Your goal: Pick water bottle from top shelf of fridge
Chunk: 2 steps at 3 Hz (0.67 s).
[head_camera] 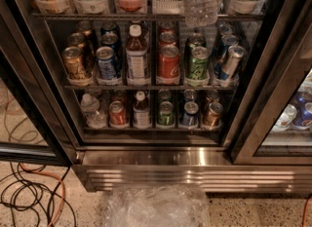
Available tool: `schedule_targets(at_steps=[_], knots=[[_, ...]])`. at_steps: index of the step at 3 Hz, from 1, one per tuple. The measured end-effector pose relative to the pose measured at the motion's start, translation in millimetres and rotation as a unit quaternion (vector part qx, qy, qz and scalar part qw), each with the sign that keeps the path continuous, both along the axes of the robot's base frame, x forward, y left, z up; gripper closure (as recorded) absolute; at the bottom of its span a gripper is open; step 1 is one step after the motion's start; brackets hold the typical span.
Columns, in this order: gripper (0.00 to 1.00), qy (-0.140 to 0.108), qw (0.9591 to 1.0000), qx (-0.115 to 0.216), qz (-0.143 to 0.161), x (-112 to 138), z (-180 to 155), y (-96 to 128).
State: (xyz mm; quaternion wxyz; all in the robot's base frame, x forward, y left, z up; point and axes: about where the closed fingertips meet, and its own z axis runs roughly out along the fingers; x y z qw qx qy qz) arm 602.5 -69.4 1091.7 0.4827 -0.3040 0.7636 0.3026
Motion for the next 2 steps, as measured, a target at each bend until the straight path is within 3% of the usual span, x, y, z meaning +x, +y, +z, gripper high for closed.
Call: schedule_targets(at_steps=[1,2], knots=[[1.00,0.016,0.9992,-0.002,0.036,-15.5,0.9,9.1],[1.00,0.016,0.9992,-0.002,0.036,-15.5,0.9,9.1]])
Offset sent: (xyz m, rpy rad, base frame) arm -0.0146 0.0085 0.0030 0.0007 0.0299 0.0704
